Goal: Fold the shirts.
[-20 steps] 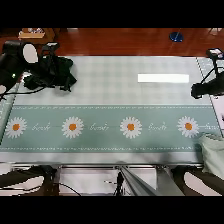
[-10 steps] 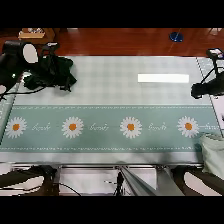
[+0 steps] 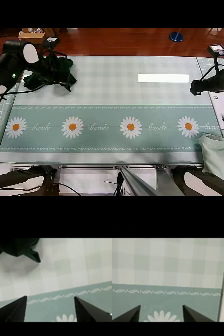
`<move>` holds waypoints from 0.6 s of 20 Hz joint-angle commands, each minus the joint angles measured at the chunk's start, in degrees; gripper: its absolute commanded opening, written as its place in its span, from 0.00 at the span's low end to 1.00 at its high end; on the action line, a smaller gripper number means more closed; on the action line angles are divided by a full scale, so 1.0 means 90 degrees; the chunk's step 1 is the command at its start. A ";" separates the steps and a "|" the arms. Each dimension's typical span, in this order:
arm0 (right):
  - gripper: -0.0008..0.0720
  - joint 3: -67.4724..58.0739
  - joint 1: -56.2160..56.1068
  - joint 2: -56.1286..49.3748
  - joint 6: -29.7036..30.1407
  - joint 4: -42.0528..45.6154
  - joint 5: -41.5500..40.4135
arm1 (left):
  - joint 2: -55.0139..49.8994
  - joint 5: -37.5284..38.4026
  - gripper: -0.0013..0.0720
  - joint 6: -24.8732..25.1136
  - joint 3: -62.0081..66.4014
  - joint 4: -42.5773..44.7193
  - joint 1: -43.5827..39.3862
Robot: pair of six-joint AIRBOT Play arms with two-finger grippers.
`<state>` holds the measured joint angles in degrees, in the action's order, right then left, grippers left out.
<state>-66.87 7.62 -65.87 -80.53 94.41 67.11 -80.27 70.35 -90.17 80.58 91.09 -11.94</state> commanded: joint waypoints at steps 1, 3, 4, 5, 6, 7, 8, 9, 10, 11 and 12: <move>0.84 -0.0005 -0.0005 -0.0002 -0.0002 -0.0420 -0.0090 | -0.0017 -0.0974 0.95 0.0017 0.0002 0.0270 0.0032; 0.84 -0.0005 -0.0005 -0.0002 0.0002 -0.0583 -0.0189 | -0.0015 -0.1970 1.00 0.0005 0.0022 0.1030 0.0151; 0.84 -0.0005 -0.0005 -0.0002 0.0002 -0.0607 -0.0209 | -0.0015 -0.2499 1.00 -0.0012 0.0027 0.1258 0.0262; 0.84 -0.0005 -0.0005 -0.0002 0.0002 -0.0610 -0.0223 | -0.0024 -0.2973 1.00 -0.0100 0.0027 0.1336 0.0403; 0.84 -0.0002 -0.0005 -0.0002 0.0005 -0.0605 -0.0221 | -0.0061 -0.3368 1.00 -0.0221 0.0027 0.1336 0.0576; 0.84 -0.0002 -0.0005 -0.0002 0.0002 -0.0605 -0.0226 | -0.0136 -0.3619 1.00 -0.0457 0.0027 0.1336 0.0775; 0.84 -0.0002 -0.0005 -0.0002 0.0005 -0.0605 -0.0250 | -0.0238 -0.3704 1.00 -0.0709 0.0027 0.1333 0.0969; 0.84 -0.0002 -0.0005 -0.0002 0.0002 -0.0607 -0.0272 | -0.0381 -0.3699 1.00 -0.1010 0.0029 0.1333 0.1168; 0.84 -0.0002 -0.0005 -0.0002 0.0005 -0.0610 -0.0296 | -0.0534 -0.3696 1.00 -0.1302 0.0029 0.1324 0.1336; 0.84 -0.0002 -0.0005 -0.0002 0.0005 -0.0607 -0.0350 | -0.0673 -0.3699 1.00 -0.1443 0.0029 0.1292 0.1447; 0.84 -0.0002 -0.0005 -0.0002 0.0002 -0.0607 -0.0408 | -0.0845 -0.3725 1.00 -0.1469 0.0029 0.1260 0.1532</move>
<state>-66.87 7.62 -65.87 -80.53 89.14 64.60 -84.79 40.18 -98.72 80.79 102.21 -1.39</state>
